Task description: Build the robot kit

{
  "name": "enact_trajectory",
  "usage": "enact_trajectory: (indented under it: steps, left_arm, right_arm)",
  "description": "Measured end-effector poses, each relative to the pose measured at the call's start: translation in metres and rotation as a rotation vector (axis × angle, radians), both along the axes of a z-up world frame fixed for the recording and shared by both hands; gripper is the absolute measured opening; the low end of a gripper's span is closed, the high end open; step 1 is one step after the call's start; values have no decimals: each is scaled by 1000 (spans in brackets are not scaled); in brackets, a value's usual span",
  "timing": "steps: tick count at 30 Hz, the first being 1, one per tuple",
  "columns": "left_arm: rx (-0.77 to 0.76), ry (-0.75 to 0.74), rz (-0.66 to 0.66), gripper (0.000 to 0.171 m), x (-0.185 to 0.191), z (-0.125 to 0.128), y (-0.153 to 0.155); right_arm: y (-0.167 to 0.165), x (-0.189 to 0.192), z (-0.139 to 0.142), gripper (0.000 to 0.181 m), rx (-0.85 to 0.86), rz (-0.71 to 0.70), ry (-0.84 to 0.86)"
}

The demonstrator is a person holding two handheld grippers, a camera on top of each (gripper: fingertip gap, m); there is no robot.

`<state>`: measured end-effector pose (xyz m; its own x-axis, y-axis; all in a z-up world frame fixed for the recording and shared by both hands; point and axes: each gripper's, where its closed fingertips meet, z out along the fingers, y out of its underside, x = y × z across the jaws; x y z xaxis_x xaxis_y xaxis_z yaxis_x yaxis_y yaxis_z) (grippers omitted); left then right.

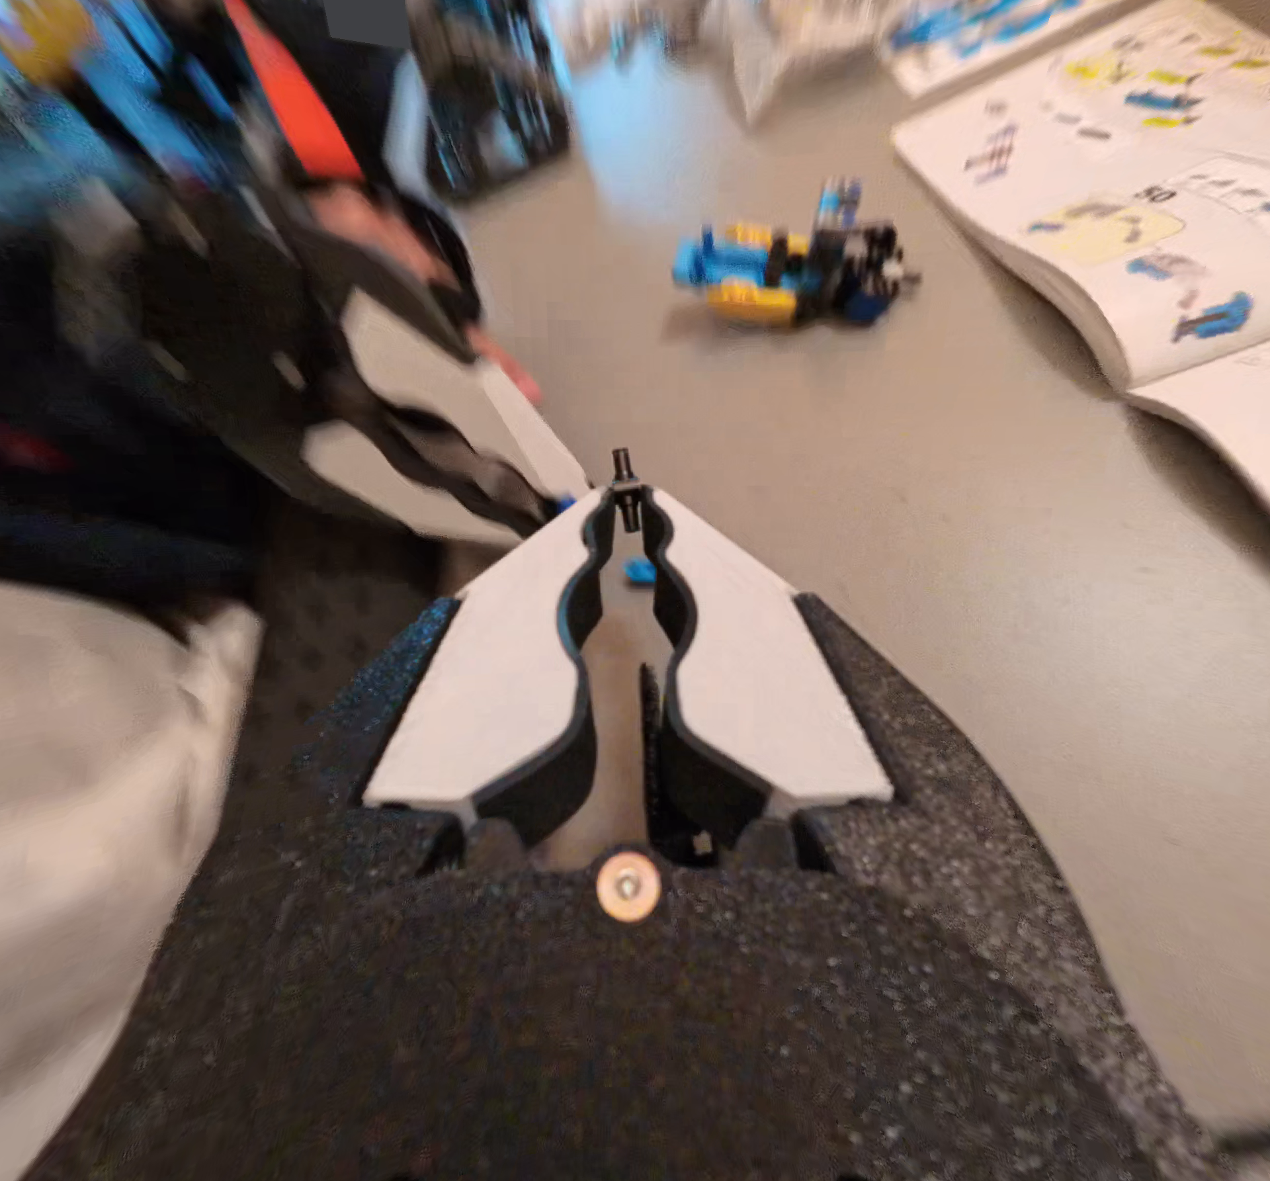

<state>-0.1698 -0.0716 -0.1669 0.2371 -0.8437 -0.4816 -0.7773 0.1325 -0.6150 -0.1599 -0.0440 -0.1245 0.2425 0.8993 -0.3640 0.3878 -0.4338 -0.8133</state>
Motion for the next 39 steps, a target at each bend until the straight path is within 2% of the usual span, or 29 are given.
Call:
enact_trajectory:
  steps: [2, 3, 6, 8, 15, 35, 39]
  left_arm:
    - [-18, -56, 18, 17, 4, 0, 2]
    - [-24, -78, 24, 17, 6, -1, 3]
    - [-20, -142, 33, 17, 7, 5, 6]
    - [-3, -179, 52, 17, 5, 12, 9]
    - [-9, -193, 99, 17, -1, 12, 16]
    - [-67, -237, 81, 16, 1, 14, 12]
    - [-101, -284, 89, 16, 1, 19, 13]
  right_arm:
    - [-4, -8, 21, 6, -216, -12, 219]
    - [-4, -11, 19, 6, -288, -29, 260]
    - [-10, -16, 4, 6, -365, -20, 247]
    - [-10, -16, 4, 6, -361, -13, 254]
    - [-8, -15, 0, 6, -387, -17, 254]
    - [-9, -12, 0, 6, -398, 17, 264]
    - [-9, -14, 5, 6, -445, 17, 319]
